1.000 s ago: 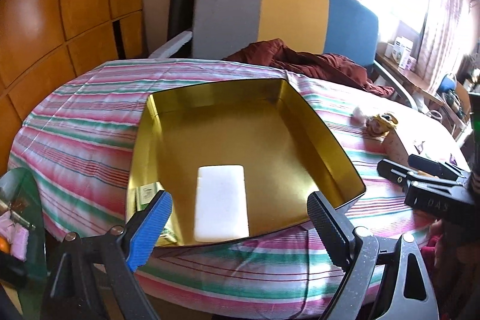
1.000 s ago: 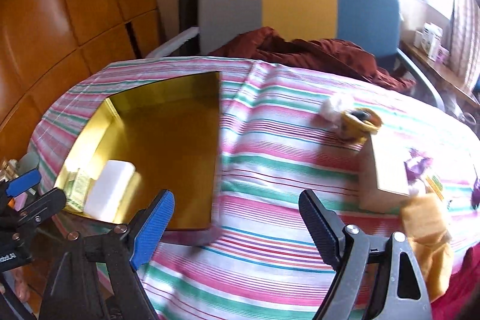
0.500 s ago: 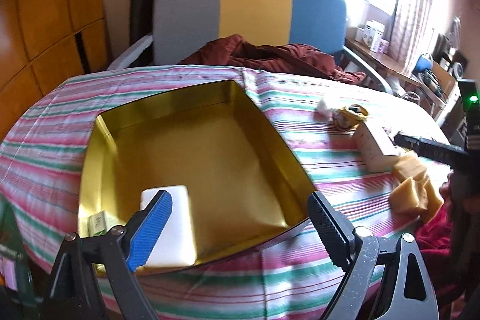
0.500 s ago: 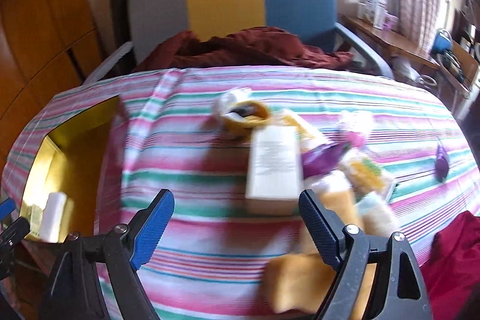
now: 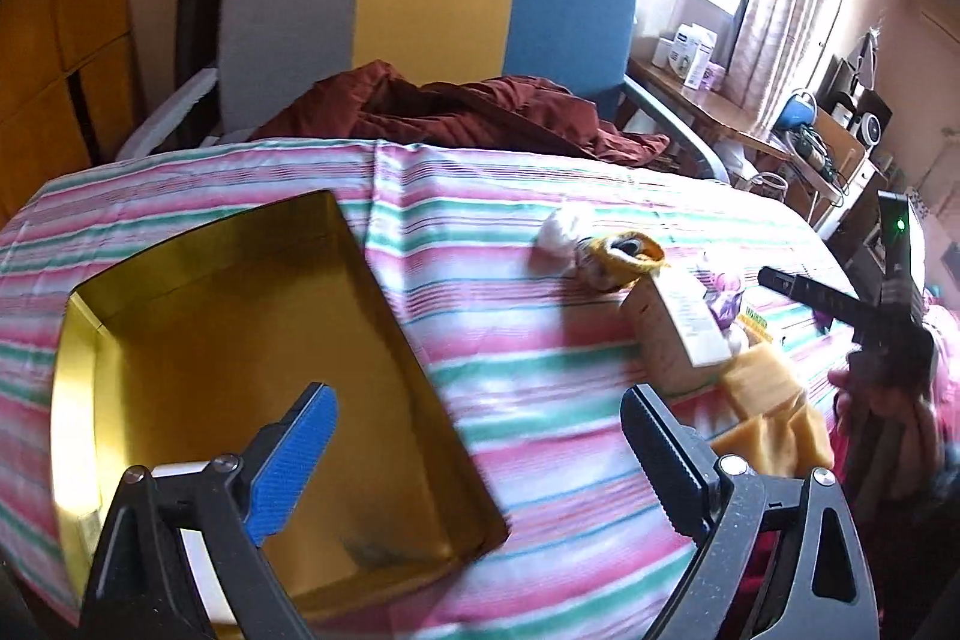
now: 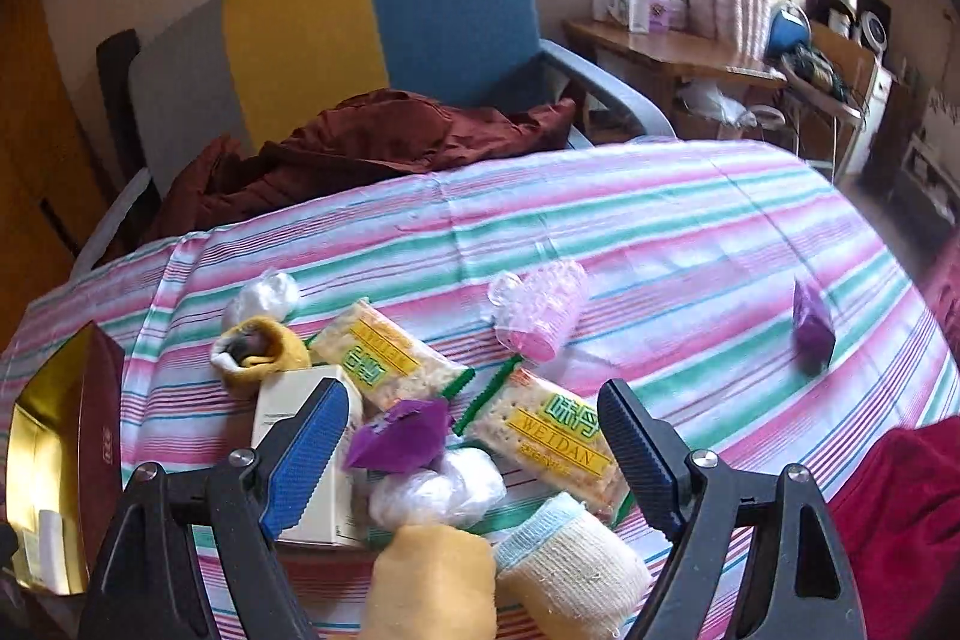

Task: Organize objects
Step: 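Move both tools back to the pile of items, then grasp the plastic-wrapped bundle with the left tool while the right tool grasps the yellow sock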

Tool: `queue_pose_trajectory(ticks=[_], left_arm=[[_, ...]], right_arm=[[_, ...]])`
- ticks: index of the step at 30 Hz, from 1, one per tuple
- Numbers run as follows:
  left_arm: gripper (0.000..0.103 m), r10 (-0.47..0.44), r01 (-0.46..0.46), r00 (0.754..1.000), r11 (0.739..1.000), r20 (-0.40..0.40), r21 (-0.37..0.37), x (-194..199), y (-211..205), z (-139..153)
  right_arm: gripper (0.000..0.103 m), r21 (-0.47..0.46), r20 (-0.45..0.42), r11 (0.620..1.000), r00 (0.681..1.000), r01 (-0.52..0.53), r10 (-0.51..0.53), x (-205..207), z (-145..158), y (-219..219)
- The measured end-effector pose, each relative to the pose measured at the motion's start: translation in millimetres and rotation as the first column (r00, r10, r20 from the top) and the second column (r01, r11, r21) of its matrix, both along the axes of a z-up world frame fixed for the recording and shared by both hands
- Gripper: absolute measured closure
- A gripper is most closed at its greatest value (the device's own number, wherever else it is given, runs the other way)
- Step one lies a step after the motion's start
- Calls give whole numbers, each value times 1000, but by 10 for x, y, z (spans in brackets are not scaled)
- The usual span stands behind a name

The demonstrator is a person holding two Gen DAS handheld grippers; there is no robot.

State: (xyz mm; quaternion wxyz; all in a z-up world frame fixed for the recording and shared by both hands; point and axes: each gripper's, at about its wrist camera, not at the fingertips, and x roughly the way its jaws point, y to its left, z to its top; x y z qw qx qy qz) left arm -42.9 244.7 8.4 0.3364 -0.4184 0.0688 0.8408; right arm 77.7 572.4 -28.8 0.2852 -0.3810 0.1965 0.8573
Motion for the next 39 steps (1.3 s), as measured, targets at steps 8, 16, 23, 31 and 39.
queue_pose_trajectory(ticks=[8, 16, 23, 31, 39], left_arm=[[9, -5, 2, 996, 999, 86, 34, -454, 595, -34], [19, -38, 39, 991, 999, 126, 1, -954, 1364, -234], [26, -77, 89, 980, 994, 184, -61, -1292, 1883, -587], [66, -142, 176, 957, 978, 255, -116, -1456, 2298, -1021], [68, -93, 107, 970, 993, 223, -50, -1359, 1814, -802]], right_arm=[[16, -39, -51, 999, 999, -20, 18, 24, 41, -4], [16, -40, -34, 993, 993, -113, 111, -89, 21, -152], [16, -67, -18, 987, 989, -145, 144, -147, -31, -167], [16, -77, 5, 986, 989, -146, 147, -172, -79, -148], [16, -79, 14, 985, 987, -156, 158, -194, -91, -178]])
